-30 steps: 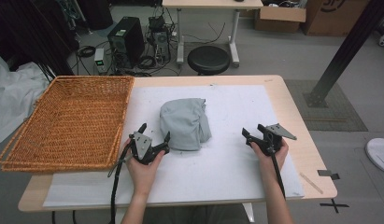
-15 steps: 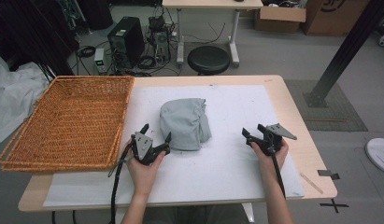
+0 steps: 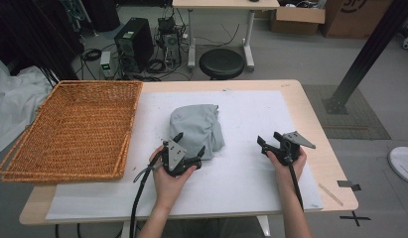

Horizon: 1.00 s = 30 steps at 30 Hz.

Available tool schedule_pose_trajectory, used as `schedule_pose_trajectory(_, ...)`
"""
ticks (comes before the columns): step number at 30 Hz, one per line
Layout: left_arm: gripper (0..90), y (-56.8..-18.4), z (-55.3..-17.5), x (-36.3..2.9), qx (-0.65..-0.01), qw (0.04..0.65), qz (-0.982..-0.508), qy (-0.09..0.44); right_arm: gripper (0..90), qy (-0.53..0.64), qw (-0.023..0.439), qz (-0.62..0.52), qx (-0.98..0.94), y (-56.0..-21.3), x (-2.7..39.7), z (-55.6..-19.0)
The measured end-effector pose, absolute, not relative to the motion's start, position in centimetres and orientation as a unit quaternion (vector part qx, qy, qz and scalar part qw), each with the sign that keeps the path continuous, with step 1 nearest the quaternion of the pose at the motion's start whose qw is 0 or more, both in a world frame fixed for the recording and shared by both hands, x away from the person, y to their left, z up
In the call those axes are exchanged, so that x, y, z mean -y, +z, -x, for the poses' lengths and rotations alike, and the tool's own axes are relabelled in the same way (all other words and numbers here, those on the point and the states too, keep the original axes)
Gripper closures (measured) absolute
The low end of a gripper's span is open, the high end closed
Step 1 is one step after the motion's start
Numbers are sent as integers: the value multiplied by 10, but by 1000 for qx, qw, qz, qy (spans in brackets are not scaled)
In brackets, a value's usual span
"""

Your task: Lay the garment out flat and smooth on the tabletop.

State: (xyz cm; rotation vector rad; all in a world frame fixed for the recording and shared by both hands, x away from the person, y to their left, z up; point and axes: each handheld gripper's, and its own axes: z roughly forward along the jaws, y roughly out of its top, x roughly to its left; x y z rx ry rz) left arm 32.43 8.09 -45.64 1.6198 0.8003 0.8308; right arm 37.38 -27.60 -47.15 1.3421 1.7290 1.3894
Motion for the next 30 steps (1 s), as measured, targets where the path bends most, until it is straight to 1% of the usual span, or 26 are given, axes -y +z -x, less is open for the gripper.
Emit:
schedule_pose_trajectory(2, 137, -458, -324, -73, -328, 540, -693, 347, 243, 517, 271, -499, -640, -472, 276, -374)
schedule_pose_trajectory(6, 138, -462, -326, -61, -316, 519, -707, 360, 243, 518, 272, -497, -641, -472, 276, -374)
schedule_pose_trajectory(9, 153, -464, -329, -52, -308, 500, -717, 375, 244, 518, 272, -496, -641, -472, 276, -373)
schedule_pose_trajectory(10, 181, -466, -332, -48, -307, 486, -719, 390, 244, 518, 272, -496, -641, -472, 276, -373)
schedule_pose_trajectory(11, 191, -466, -332, -48, -307, 486, -719, 390, 244, 518, 272, -496, -641, -472, 276, -373)
schedule_pose_trajectory(12, 196, -467, -336, -45, -307, 468, -721, 409, 244, 519, 272, -496, -641, -472, 276, -373)
schedule_pose_trajectory(15, 225, -466, -340, -41, -311, 463, -713, 425, 244, 519, 272, -496, -641, -472, 276, -373)
schedule_pose_trajectory(19, 235, -459, -346, -31, -319, 463, -708, 428, 245, 518, 272, -497, -641, -472, 276, -374)
schedule_pose_trajectory(22, 255, -453, -354, -23, -319, 443, -711, 443, 245, 519, 271, -496, -641, -472, 276, -373)
schedule_pose_trajectory(23, 280, -453, -357, -22, -325, 438, -712, 443, 245, 519, 271, -496, -641, -472, 276, -373)
schedule_pose_trajectory(25, 287, -451, -362, -23, -340, 433, -708, 442, 245, 519, 271, -496, -641, -472, 276, -373)
schedule_pose_trajectory(26, 314, -451, -364, -24, -345, 435, -704, 442, 246, 520, 271, -496, -641, -472, 276, -373)
schedule_pose_trajectory(27, 314, -450, -365, -25, -353, 435, -700, 443, 246, 520, 271, -496, -641, -472, 276, -373)
schedule_pose_trajectory(29, 350, -450, -368, -28, -367, 428, -701, 436, 248, 521, 271, -496, -640, -472, 276, -373)
schedule_pose_trajectory(30, 397, -451, -369, -29, -373, 422, -706, 430, 248, 519, 271, -495, -642, -472, 276, -373)
